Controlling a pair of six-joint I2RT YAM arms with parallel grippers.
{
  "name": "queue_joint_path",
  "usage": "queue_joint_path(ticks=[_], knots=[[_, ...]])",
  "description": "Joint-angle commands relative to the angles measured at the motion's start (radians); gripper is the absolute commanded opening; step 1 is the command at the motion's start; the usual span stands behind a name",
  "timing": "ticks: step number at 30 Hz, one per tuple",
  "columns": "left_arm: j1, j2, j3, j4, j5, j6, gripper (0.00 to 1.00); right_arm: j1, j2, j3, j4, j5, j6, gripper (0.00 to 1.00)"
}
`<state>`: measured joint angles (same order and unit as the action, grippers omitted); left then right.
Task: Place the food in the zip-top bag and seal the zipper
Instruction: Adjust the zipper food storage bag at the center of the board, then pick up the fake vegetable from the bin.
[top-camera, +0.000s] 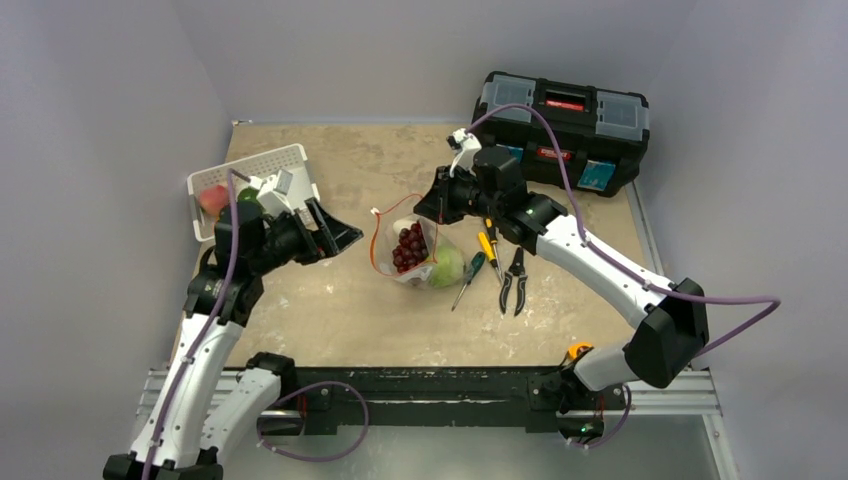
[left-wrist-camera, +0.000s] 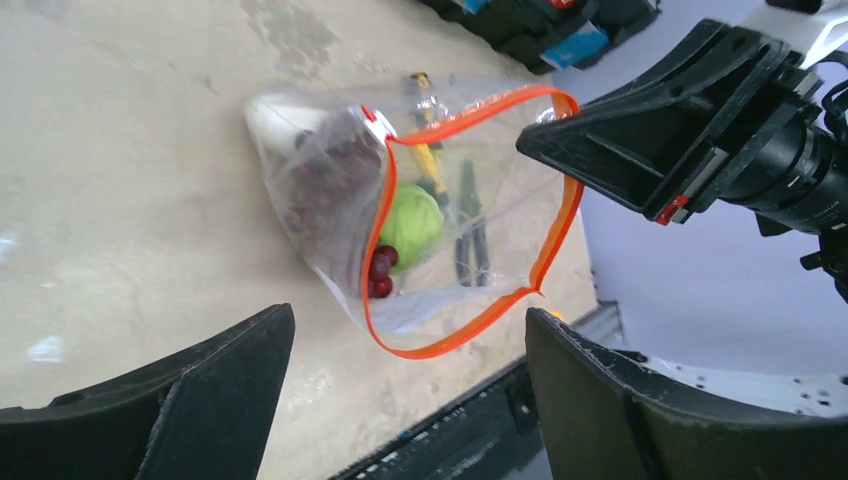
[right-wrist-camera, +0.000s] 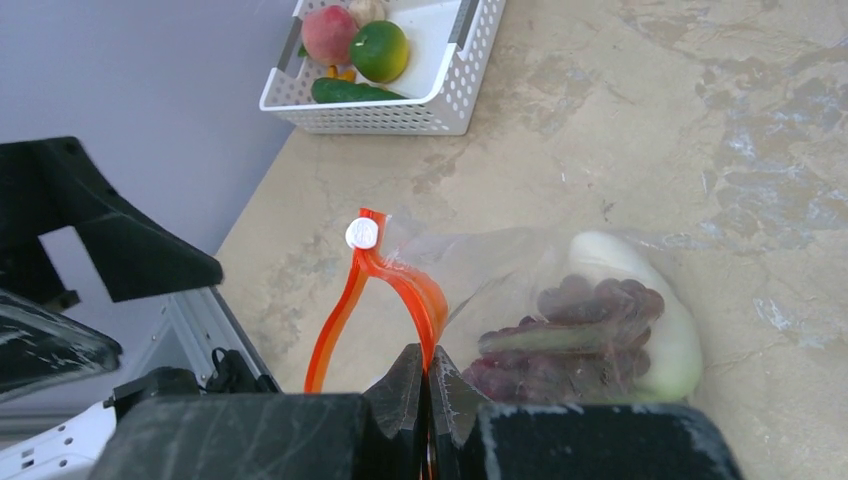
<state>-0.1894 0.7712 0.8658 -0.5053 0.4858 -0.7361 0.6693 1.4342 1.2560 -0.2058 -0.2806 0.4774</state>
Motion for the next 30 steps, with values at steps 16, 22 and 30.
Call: queue_joint_path(ticks=[16,22,30], knots=[[0.053,0.098,0.151,-0.103,-0.747,0.276,0.96,0.002,-0.076,-0.022,0.096,-0.044,0.009,0.0],[0.24,0.27,0.213,-0.054,-0.696,0.108,1.0,0.002,-0.105,-0.042,0.094,-0.034,0.009,0.0],[0.358,0.642,0.528,-0.275,-0.671,-0.143,1.0,0.001,-0.122,-0.047,0.093,-0.037,0.014,0.0]])
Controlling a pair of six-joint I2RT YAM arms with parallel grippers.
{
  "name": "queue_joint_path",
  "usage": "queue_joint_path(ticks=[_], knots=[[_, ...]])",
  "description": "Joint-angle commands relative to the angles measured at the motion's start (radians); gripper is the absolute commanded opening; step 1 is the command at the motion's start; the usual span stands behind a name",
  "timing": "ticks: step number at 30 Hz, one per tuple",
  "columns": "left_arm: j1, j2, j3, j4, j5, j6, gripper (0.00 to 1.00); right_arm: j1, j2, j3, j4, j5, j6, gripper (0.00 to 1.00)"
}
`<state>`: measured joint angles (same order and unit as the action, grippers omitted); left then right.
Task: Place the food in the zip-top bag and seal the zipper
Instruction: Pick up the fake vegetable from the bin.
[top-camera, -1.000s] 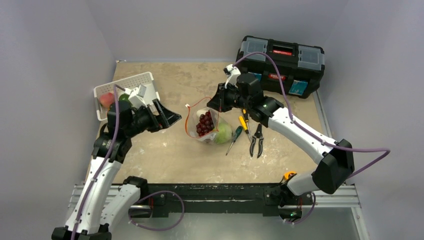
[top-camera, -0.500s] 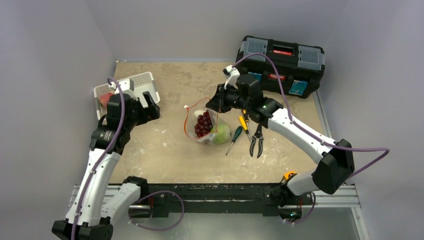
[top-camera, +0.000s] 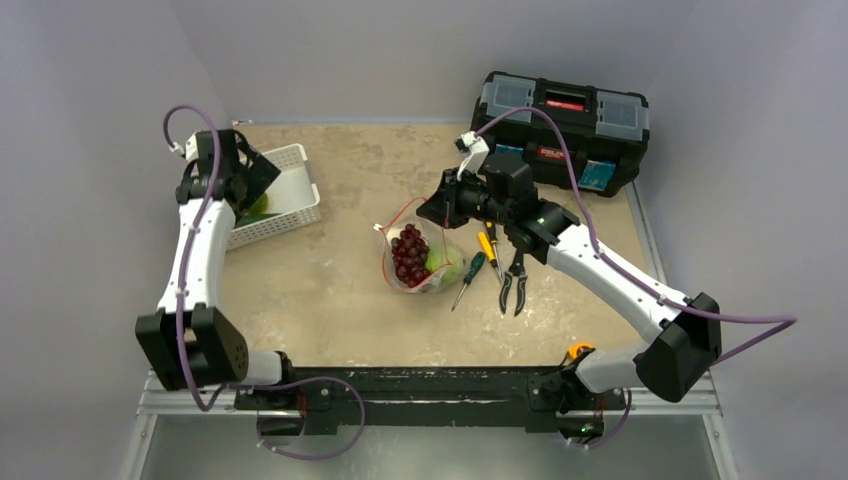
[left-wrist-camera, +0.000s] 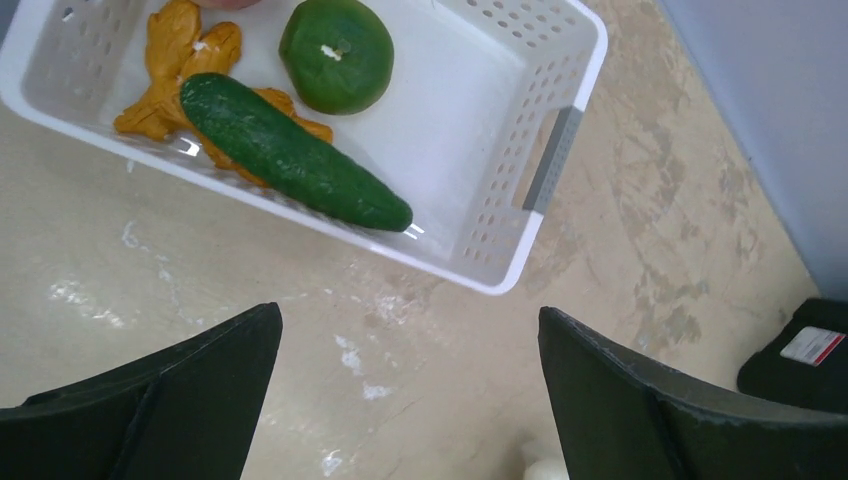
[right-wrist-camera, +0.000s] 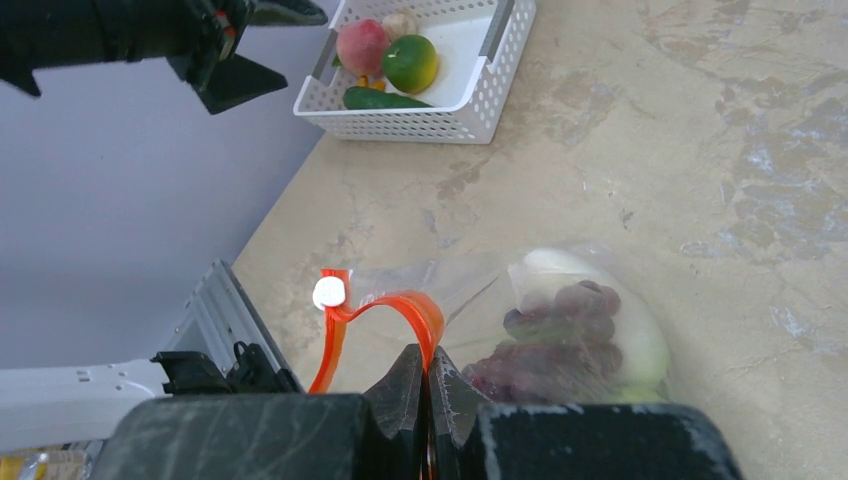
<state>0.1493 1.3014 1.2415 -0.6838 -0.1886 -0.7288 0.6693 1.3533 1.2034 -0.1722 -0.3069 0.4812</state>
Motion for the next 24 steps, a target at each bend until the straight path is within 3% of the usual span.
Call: queue_joint_path(ticks=[1,7,13,24], knots=[[0.027,0.149,0.188,-0.115,-0.003,-0.166,1.0,0.002,-0.042,0.005,0.058,-0.009,0.01,0.0],[0.07,0.388,0.417,-0.302,-0.023,-0.295,1.0,0.002,-0.045,0.008,0.045,-0.005,0.008,0.0],[0.091,0.583,0.639,-0.417,-0.014,-0.293,1.0,0.003,-0.036,0.023,0.026,0.006,0.007,0.0],[0.164,0.741,0.655,-0.472,0.021,-0.287,0.95,0.002,0.01,0.053,0.032,-0.02,0.024,0.0]])
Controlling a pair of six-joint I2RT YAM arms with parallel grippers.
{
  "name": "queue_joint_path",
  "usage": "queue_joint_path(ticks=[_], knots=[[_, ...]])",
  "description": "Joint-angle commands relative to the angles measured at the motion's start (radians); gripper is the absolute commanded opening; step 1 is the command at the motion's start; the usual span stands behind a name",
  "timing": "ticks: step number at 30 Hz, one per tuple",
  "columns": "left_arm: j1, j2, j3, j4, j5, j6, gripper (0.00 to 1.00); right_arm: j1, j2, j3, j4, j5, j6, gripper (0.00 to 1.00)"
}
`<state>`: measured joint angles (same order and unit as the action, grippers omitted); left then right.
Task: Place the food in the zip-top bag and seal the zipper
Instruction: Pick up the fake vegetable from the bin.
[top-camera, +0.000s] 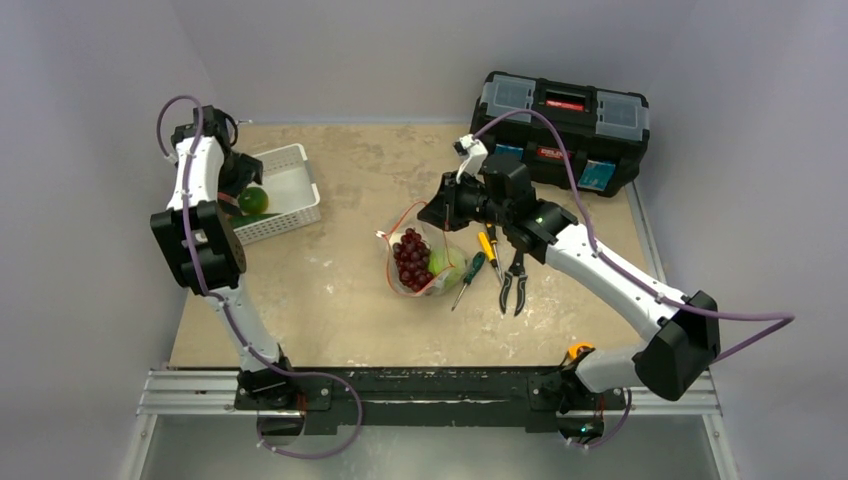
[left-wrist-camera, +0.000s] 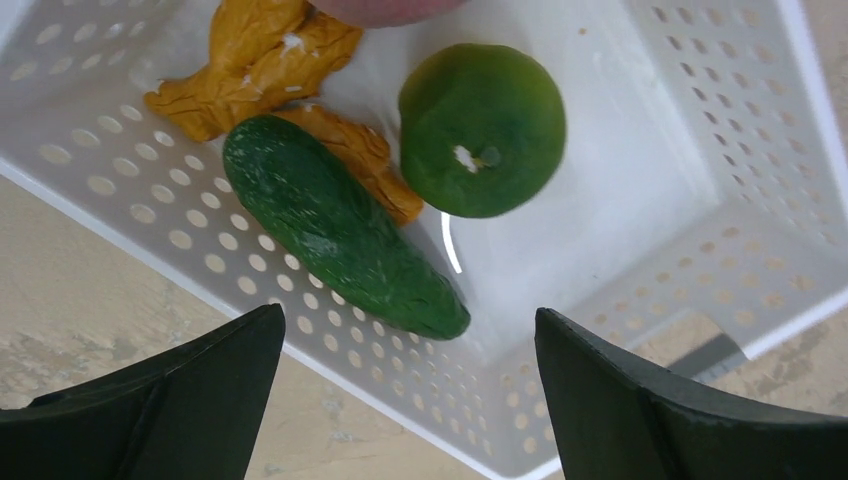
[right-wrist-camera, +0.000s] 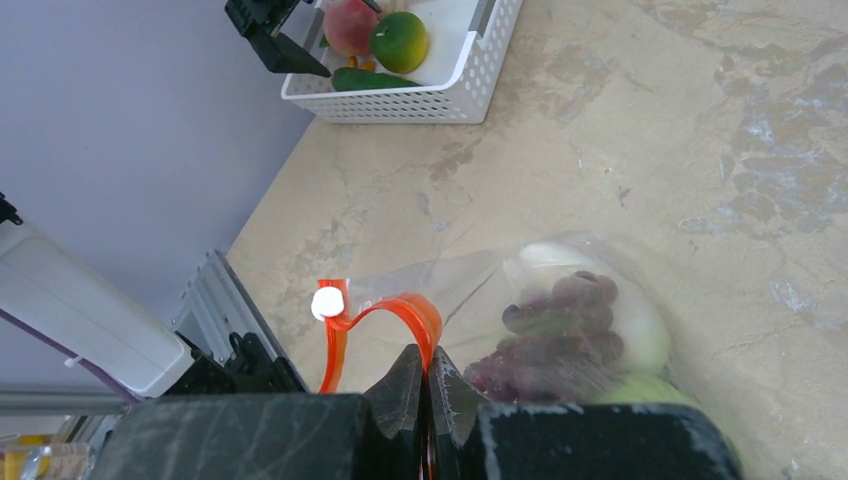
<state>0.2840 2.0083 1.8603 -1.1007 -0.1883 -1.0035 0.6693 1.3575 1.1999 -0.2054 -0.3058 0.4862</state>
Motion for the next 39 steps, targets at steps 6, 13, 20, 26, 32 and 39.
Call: queue_joint_path(ticks=[6,13,20,26,32,39], knots=[[0.03,0.064,0.027,-0.085,0.036,-0.049,0.91,0.005,-0.001,0.05,0.077,-0.013,0.035,0.0],[0.03,0.115,0.03,-0.145,0.061,-0.107,0.89,0.011,-0.012,0.043,0.082,-0.004,0.042,0.0],[0.03,0.147,0.026,-0.224,0.048,-0.146,0.89,0.018,-0.001,0.046,0.088,0.0,0.043,0.0],[0.019,0.123,-0.083,-0.182,0.045,-0.188,0.85,0.026,0.012,0.045,0.103,-0.005,0.048,0.0],[-0.01,0.106,-0.082,-0.151,0.017,-0.163,0.64,0.03,0.007,0.038,0.101,0.002,0.045,0.0],[-0.034,0.013,-0.095,-0.139,-0.038,-0.158,0.43,0.03,-0.003,0.036,0.095,0.01,0.043,0.0]])
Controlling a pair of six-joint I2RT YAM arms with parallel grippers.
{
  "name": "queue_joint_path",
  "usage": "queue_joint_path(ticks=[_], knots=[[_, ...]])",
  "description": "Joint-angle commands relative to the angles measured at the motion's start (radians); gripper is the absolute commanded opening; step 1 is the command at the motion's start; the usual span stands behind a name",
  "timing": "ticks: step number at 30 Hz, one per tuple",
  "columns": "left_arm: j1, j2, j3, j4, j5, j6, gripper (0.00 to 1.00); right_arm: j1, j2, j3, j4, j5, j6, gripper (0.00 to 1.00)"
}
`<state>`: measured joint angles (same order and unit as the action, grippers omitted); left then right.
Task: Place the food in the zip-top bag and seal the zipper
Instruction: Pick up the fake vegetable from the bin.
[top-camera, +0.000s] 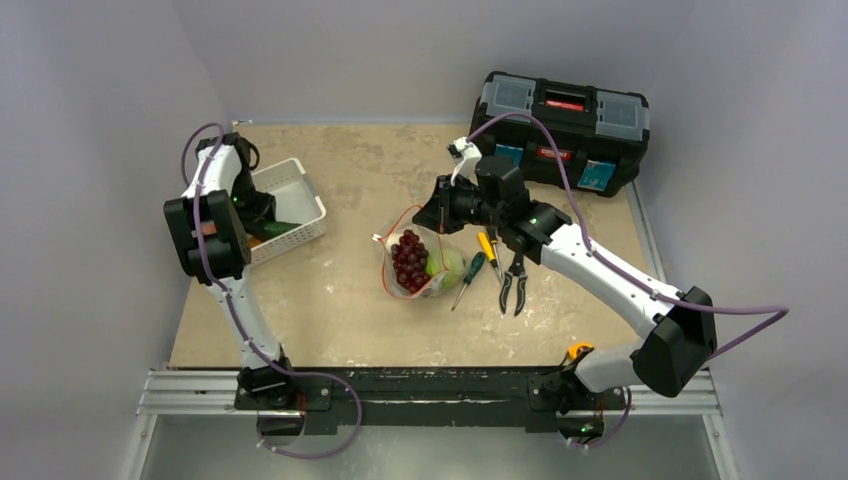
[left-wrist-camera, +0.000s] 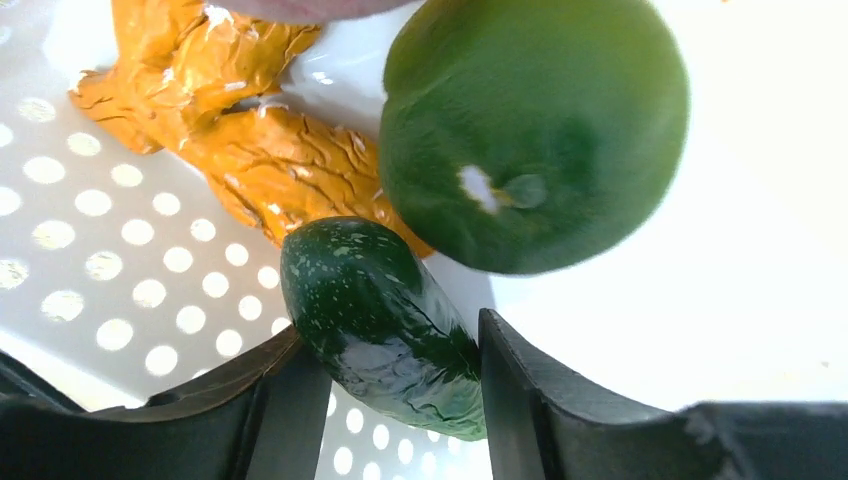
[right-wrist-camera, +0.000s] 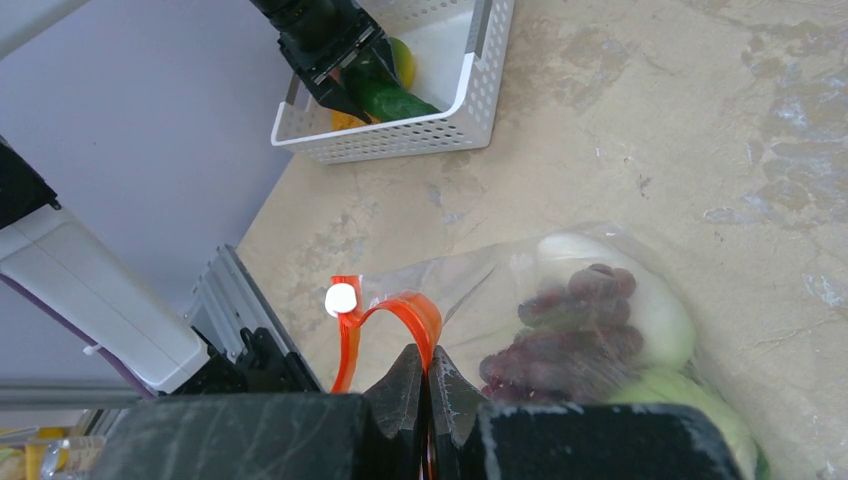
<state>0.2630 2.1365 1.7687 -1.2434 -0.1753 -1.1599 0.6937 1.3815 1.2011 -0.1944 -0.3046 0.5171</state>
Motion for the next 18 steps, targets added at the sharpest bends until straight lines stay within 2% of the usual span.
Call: queue_joint_path(ticks=[1,2,5,7,12,16,18], knots=[[-0.016,-0.134,-0.006,0.003,-0.061,-0.001,0.42,0.005,-0.026,0.035,0.083,0.01,0.012,0.0],[-0.018,-0.155,-0.009,0.005,-0.075,-0.002,0.39,0.006,-0.024,0.039,0.081,0.01,0.011,0.0],[-0.024,-0.224,-0.029,0.039,-0.105,0.017,0.16,0.006,-0.016,0.046,0.079,0.008,0.011,0.0],[-0.026,-0.264,-0.04,0.055,-0.116,0.023,0.08,0.007,-0.009,0.05,0.076,0.006,0.009,0.0],[-0.056,-0.337,-0.049,0.11,-0.111,0.083,0.0,0.009,0.005,0.066,0.07,0.009,0.005,0.0],[-0.106,-0.395,-0.071,0.205,-0.062,0.176,0.0,0.008,0.017,0.079,0.067,0.012,0.002,0.0],[-0.127,-0.44,-0.102,0.287,0.011,0.24,0.0,0.009,0.03,0.094,0.059,0.012,0.001,0.0]])
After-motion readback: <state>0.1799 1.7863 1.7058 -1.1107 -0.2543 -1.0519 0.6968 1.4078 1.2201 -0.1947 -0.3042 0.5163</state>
